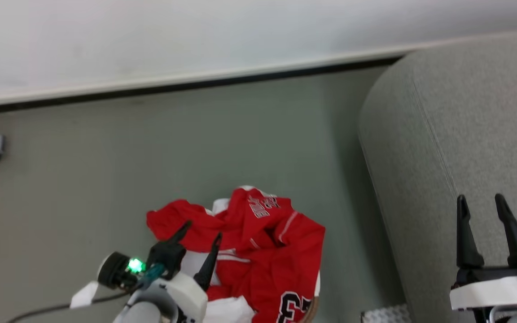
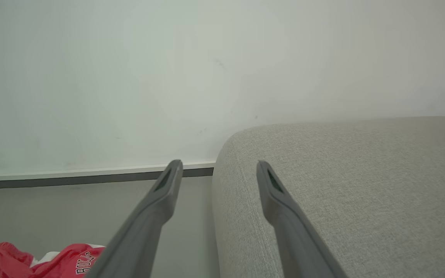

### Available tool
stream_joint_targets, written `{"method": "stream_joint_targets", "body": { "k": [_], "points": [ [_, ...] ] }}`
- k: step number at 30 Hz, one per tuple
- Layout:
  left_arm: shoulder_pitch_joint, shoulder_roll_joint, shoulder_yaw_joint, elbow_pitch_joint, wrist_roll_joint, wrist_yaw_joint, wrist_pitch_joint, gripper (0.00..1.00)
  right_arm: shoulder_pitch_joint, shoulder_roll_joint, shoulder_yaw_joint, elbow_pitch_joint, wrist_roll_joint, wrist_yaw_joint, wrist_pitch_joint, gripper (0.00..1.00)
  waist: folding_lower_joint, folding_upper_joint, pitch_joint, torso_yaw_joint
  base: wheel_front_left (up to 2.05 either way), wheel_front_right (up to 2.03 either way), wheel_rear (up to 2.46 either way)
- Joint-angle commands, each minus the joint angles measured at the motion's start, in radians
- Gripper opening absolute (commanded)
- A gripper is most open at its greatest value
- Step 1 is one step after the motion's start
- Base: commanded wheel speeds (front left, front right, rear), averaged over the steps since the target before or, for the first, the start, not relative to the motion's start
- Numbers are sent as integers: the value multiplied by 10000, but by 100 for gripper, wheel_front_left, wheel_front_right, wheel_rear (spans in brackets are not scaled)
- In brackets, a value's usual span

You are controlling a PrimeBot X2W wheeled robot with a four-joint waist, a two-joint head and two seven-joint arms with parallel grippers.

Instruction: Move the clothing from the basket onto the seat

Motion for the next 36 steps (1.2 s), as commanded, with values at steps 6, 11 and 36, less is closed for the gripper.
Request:
{"method": "stream_joint_targets", "body": {
  "k": [6,11,36],
  "points": [
    [-1569,348,-818,1814,1003,114,418,100,-777,-14,131,-215,596,-24,-28,100,-2,-1,1880,-897,0,0,0],
    [-2485,397,-1230,2815,1535,362,786,100,-1258,-1,158,-428,1096,-24,-29,100,-2,-1,2849,-1173,0,0,0],
    [-4913,382,-2160,4970,2438,2066,241,100,-1744,-11,892,-489,2134,-24,-29,100,-2,-1,4557,-1613,0,0,0]
  ]
}}
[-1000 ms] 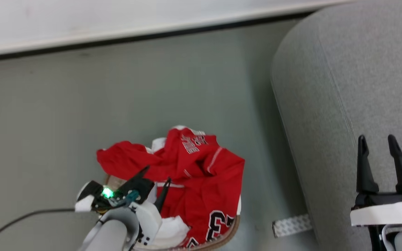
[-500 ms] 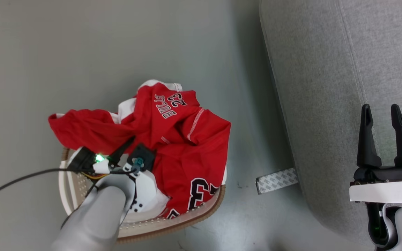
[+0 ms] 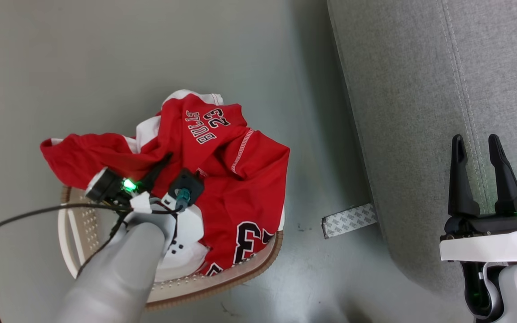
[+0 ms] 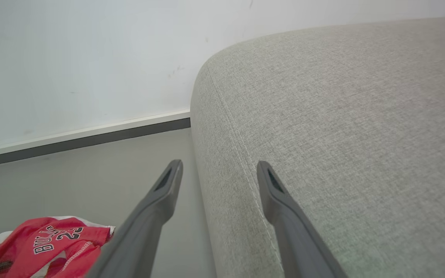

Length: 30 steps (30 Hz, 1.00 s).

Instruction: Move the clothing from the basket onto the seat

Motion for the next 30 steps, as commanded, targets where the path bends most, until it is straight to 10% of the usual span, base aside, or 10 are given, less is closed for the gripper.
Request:
{"method": "stream_joint_targets", "body": {
  "k": [1,4,5,7,30],
  "points": [
    [-125,135,-35,127,156,44,-94,100,-46,-12,-6,6,101,-24,-29,100,-1,0,55,-23,0,0,0],
    [-342,166,-112,298,157,113,-128,100,-61,-11,-10,0,135,-24,-29,100,-1,0,214,-68,0,0,0],
    [-387,171,-127,379,131,129,-149,52,-53,-12,-26,-10,137,-24,-29,100,-1,0,251,-75,0,0,0],
    [-477,168,-134,475,37,150,-180,0,-33,-12,-66,-11,148,-24,-29,100,-1,0,308,-94,0,0,0],
    [2554,-641,1317,-3496,-3683,-131,-337,0,1802,-23,-1240,716,-1062,-25,-29,100,-1,0,-4416,1898,0,0,0]
  ]
}}
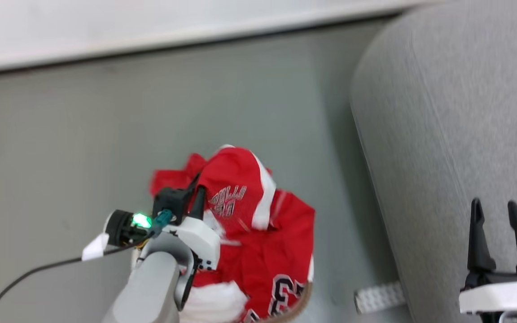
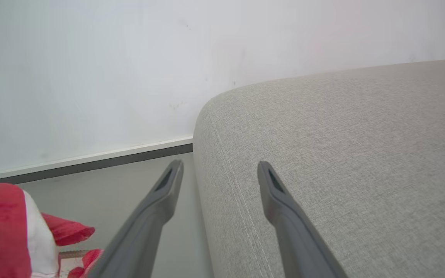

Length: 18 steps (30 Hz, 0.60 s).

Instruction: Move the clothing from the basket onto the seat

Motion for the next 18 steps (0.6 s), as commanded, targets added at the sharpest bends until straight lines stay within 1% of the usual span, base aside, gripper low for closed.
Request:
{"method": "stream_joint_targets", "body": {
  "k": [1,6,10,15,18],
  "points": [
    [281,-17,7,-253,-221,-34,-8,0,309,-37,-67,75,-148,-25,-29,100,1,0,-1396,829,0,0,0],
    [686,-32,21,-1129,-861,-40,-8,0,943,-37,-149,232,-363,-25,-29,100,1,0,-2608,1203,0,0,0],
    [787,-37,-117,-1678,-1509,-170,27,0,1514,-35,-187,328,-489,-25,-29,100,1,0,-3355,1413,0,0,0],
    [792,-37,-240,-2509,-1897,-208,504,0,2128,-37,-155,380,-577,-25,-29,100,1,0,-4027,1530,0,0,0],
    [840,46,-236,-3087,-1995,-122,872,0,2375,-35,-194,399,-603,-25,-29,100,1,0,-4285,1515,0,0,0]
  ]
}}
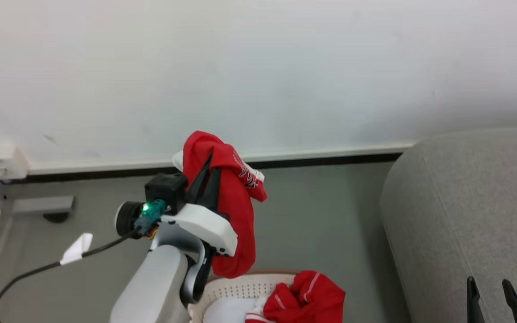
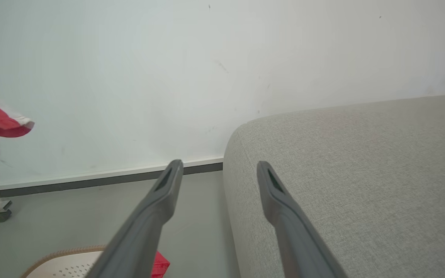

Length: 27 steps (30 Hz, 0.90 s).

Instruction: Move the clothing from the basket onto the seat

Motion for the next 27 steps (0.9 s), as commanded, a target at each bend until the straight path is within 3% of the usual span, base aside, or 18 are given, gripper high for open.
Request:
{"method": "stream_joint_targets", "body": {
  "k": [1,17,22,27],
  "points": [
    [191,172,16,-270,-99,79,153,0,213,-35,-63,22,-80,-25,-29,100,5,0,-407,117,0,0,0],
    [788,603,99,-2029,-299,363,1166,0,579,-32,-9,-222,-393,-25,-29,100,5,0,-779,2,0,0,0],
    [924,612,11,-2225,-325,446,1276,0,394,-32,543,-531,-782,-25,-29,100,5,0,-764,-6,0,0,0],
    [980,545,-147,-2328,-371,430,1353,0,-46,-405,1896,-772,-1214,-25,-29,100,5,0,-699,-24,0,0,0]
  ]
}}
